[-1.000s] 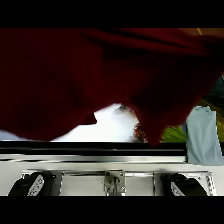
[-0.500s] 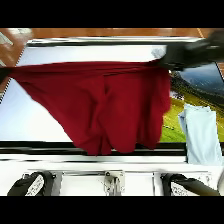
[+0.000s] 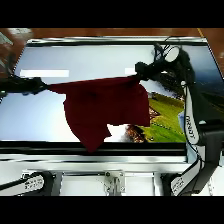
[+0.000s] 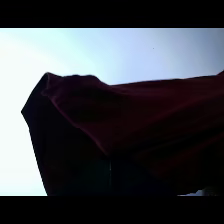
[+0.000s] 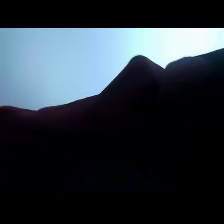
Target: Fold the shirts.
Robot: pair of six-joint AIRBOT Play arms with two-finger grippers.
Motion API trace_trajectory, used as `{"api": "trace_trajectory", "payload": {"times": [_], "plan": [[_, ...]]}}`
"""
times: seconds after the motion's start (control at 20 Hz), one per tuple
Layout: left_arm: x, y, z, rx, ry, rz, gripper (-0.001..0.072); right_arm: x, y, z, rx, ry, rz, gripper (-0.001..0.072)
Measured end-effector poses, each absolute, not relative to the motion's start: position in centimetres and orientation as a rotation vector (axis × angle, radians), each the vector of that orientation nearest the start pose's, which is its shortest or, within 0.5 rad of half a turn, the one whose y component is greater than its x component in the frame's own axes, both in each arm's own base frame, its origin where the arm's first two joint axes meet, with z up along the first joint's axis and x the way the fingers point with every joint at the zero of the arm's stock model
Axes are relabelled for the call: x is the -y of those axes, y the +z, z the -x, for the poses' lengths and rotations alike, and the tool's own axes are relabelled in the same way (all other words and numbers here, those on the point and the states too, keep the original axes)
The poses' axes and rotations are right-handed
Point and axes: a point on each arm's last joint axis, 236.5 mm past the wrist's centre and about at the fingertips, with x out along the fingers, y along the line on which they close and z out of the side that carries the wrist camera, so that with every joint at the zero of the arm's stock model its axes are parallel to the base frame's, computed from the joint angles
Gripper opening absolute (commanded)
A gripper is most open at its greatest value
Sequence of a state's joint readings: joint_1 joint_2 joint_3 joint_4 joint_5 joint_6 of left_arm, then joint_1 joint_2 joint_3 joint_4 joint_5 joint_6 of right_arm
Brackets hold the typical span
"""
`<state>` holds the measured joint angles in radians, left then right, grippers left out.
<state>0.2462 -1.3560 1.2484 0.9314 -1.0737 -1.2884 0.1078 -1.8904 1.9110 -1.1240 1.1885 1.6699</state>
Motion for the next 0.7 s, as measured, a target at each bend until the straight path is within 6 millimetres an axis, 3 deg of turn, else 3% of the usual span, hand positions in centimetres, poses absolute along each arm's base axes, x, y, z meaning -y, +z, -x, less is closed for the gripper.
{"api": "trace_trajectory", "payload": {"times": [0.05, 0.1, 0.15, 0.2, 0.25, 0.3, 0.35, 0.45, 0.5, 0.55, 0.6, 0.7], "plan": [[2.0, 3.9, -45.1, -1.045, -0.251, 0.498, 0.0132, -14.8, 0.4, -54.7, -1.199, 0.276, -0.399, 0.0476], [2.2, 1.9, -45.2, -1.088, -0.250, 0.510, 0.0363, -13.8, -0.4, -55.1, -1.202, 0.246, -0.397, 0.0592], [2.9, 0.9, -45.4, -1.112, -0.259, 0.549, 0.0604, -13.4, -0.5, -55.2, -1.207, 0.238, -0.399, 0.0591], [4.0, 0.6, -45.6, -1.124, -0.290, 0.600, 0.0579, -13.9, 0.1, -54.9, -1.215, 0.262, -0.423, 0.0591], [4.4, 0.3, -45.3, -1.154, -0.310, 0.621, 0.0400, -13.5, 0.7, -54.2, -1.234, 0.281, -0.413, 0.0591], [3.9, 0.0, -44.8, -1.188, -0.314, 0.622, 0.0260, -11.5, 1.4, -53.9, -1.236, 0.263, -0.383, 0.0588], [2.9, 0.1, -44.7, -1.195, -0.308, 0.629, 0.0259, -9.1, 1.7, -53.1, -1.261, 0.230, -0.336, 0.0586], [1.6, 0.1, -42.6, -1.280, -0.324, 0.634, 0.0264, -4.8, 2.6, -49.9, -1.361, 0.181, -0.264, 0.0550], [0.8, 0.2, -41.1, -1.326, -0.329, 0.640, 0.0298, -2.6, 2.9, -48.1, -1.420, 0.155, -0.251, 0.0550], [-0.1, 0.1, -40.1, -1.348, -0.312, 0.643, 0.0573, 0.0, 2.9, -46.6, -1.462, 0.100, -0.238, 0.0553], [-0.7, -0.4, -38.7, -1.381, -0.297, 0.652, 0.0712, 1.9, 2.9, -44.9, -1.511, 0.067, -0.252, 0.0555], [0.0, -1.6, -35.5, -1.462, -0.304, 0.695, 0.0712, 2.7, 2.9, -42.2, -1.568, 0.083, -0.327, 0.0671]]}}
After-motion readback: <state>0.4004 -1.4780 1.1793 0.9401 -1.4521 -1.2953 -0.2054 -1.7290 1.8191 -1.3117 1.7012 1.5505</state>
